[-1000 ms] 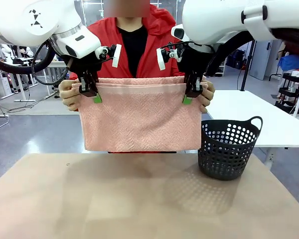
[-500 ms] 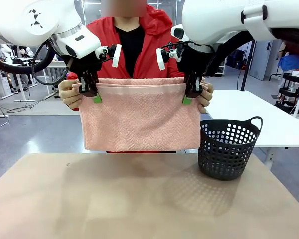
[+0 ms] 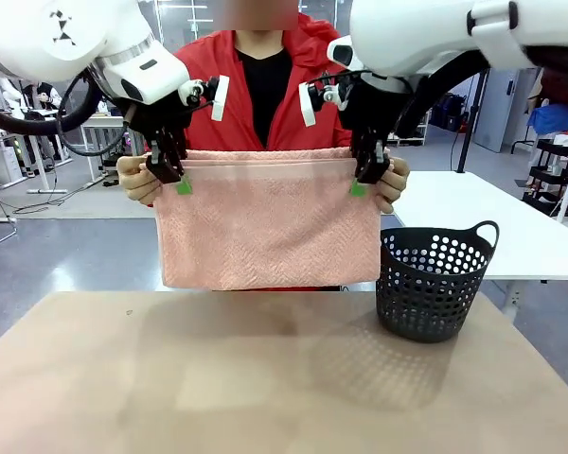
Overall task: Fold the towel.
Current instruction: Release the end of the 100 cm Hotel Towel you were holding, then pick up the 100 cm Hotel Towel and place it on the left side of the table.
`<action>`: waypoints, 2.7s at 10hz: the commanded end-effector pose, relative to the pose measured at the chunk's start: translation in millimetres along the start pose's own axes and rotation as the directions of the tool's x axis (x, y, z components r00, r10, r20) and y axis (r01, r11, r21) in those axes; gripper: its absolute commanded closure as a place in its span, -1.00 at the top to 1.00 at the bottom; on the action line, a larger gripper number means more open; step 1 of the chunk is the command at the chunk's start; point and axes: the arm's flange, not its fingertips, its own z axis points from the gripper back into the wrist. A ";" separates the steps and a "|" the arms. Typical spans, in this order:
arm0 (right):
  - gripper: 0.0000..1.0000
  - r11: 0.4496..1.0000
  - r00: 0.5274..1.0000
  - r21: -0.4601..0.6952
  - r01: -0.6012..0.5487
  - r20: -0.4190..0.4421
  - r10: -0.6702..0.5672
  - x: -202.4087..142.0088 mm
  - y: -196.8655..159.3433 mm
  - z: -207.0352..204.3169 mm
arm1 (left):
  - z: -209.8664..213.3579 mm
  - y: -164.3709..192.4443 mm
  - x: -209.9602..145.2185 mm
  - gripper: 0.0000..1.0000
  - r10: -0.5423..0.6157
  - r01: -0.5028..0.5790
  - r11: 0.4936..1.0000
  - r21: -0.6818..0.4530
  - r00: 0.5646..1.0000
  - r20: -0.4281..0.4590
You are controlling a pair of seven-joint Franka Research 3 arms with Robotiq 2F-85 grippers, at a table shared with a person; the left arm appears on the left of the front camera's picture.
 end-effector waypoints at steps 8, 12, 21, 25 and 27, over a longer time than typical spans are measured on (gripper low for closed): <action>1.00 0.789 0.775 -0.036 0.613 0.221 -0.592 -124.3 61.7 142.8 | 150.4 -41.5 -101.0 1.00 0.663 -0.665 0.738 0.113 0.746 0.058; 1.00 0.645 0.620 0.023 0.764 0.252 -0.743 -159.3 58.0 134.3 | 134.4 -48.3 -156.1 1.00 0.851 -0.859 0.504 0.087 0.512 0.116; 1.00 0.673 0.652 0.023 0.739 0.225 -0.724 -166.2 58.2 142.6 | 144.3 -41.9 -164.6 1.00 0.835 -0.836 0.541 0.093 0.547 0.064; 1.00 0.673 0.652 0.023 0.739 0.225 -0.724 -166.2 58.2 142.6 | 144.3 -41.9 -164.6 1.00 0.835 -0.836 0.541 0.093 0.547 0.064; 1.00 0.673 0.652 0.023 0.739 0.225 -0.724 -166.2 58.2 142.6 | 144.3 -41.9 -164.6 1.00 0.835 -0.836 0.541 0.093 0.547 0.064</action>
